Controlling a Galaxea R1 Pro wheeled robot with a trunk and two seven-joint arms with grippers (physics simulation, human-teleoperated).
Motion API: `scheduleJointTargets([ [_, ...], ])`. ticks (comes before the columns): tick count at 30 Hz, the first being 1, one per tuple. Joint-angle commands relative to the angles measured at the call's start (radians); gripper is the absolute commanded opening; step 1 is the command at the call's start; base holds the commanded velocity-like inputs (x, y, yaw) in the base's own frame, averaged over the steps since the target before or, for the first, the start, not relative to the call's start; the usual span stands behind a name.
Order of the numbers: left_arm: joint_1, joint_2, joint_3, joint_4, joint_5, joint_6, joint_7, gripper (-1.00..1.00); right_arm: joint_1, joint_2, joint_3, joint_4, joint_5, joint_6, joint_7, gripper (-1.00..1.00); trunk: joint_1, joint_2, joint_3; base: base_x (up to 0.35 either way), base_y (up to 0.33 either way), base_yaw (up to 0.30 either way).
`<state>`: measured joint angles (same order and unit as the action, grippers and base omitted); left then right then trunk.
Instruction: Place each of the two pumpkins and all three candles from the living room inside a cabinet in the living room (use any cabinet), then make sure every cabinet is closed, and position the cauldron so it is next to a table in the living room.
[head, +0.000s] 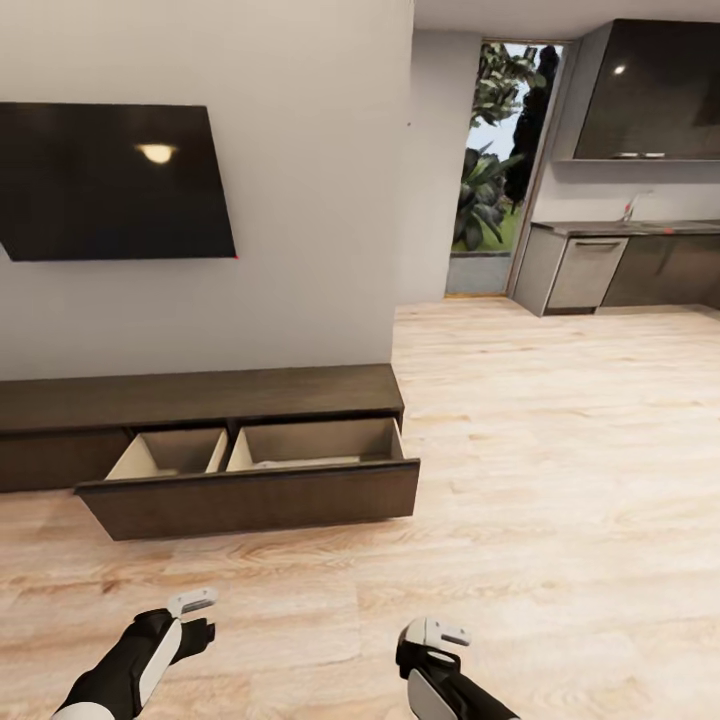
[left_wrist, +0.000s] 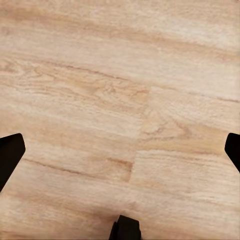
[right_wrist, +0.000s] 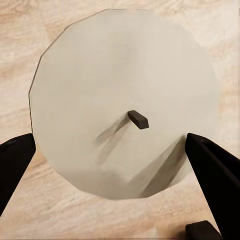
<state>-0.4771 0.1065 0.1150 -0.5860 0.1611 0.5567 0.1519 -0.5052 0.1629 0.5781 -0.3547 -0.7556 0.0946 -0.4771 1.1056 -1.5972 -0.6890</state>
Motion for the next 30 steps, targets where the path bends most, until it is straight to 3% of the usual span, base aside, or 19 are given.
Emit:
scheduleJointTargets([
  [1, 0.000, 0.000, 0.000, 0.000, 0.000, 0.000, 0.000, 1.00, 0.000, 0.000, 0.000, 0.002, 0.000, 0.000, 0.000, -1.00, -0.004, 0.007, 0.003, 0.000, 0.000, 0.006],
  [6, 0.000, 0.000, 0.000, 0.000, 0.000, 0.001, 0.000, 1.00, 0.000, -0.001, 0.001, 0.012, 0.000, -0.010, 0.001, -1.00, -0.023, 0.042, 0.019, 0.000, 0.000, 0.002],
  [13, 0.000, 0.001, 0.000, 0.000, 0.000, 0.002, 0.000, 1.00, 0.000, 0.001, 0.053, 0.011, -0.002, -0.035, 0.000, -1.00, -0.050, 0.091, 0.041, 0.000, 0.000, 0.000],
  [30, 0.000, 0.001, 0.000, 0.000, 0.000, 0.003, 0.002, 1.00, -0.001, 0.001, 0.057, 0.011, -0.004, -0.038, 0.000, -1.00, -0.115, 0.210, 0.094, 0.000, 0.000, 0.000],
])
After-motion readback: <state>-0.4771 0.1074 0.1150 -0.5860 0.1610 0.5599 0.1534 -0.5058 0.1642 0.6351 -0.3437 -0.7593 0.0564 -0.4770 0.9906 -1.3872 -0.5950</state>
